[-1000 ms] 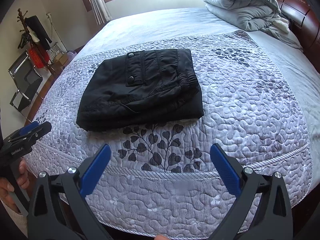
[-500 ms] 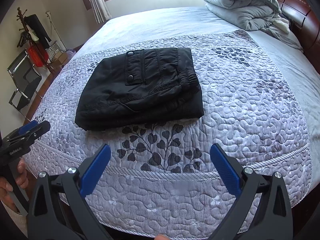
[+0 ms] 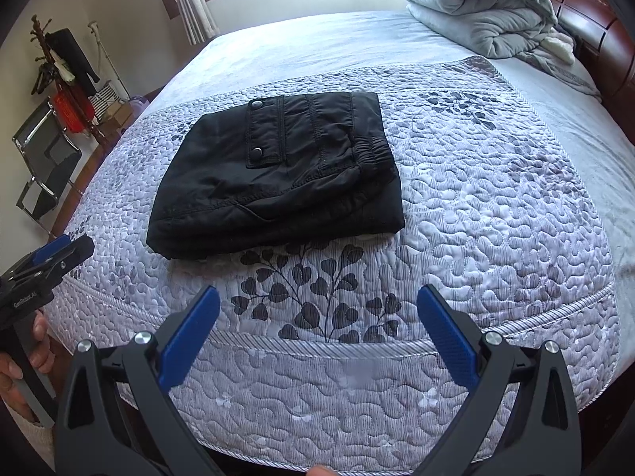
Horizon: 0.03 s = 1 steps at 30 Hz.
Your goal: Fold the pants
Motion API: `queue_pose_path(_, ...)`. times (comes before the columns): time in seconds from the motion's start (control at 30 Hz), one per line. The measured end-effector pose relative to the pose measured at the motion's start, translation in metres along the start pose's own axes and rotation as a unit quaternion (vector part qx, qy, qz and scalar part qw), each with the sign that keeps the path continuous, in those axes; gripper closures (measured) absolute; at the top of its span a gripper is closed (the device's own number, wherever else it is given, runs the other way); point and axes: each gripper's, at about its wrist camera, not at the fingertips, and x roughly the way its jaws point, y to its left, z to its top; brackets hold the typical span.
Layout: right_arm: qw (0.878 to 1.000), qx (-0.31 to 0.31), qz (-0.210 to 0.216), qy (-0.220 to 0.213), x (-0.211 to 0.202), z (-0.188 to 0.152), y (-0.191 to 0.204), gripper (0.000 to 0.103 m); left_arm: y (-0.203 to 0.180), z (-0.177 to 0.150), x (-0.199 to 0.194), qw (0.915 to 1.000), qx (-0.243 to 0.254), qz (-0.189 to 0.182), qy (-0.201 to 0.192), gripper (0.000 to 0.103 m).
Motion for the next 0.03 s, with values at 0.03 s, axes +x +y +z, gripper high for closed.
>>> queue_pose_path(0.03,1.000,0.000,0.000,0.000,0.0002,0.0002,-0.0001,0.003,-0.0003,0.0001,-0.0001,1.0000,0.000,0.000,0.001,0.004)
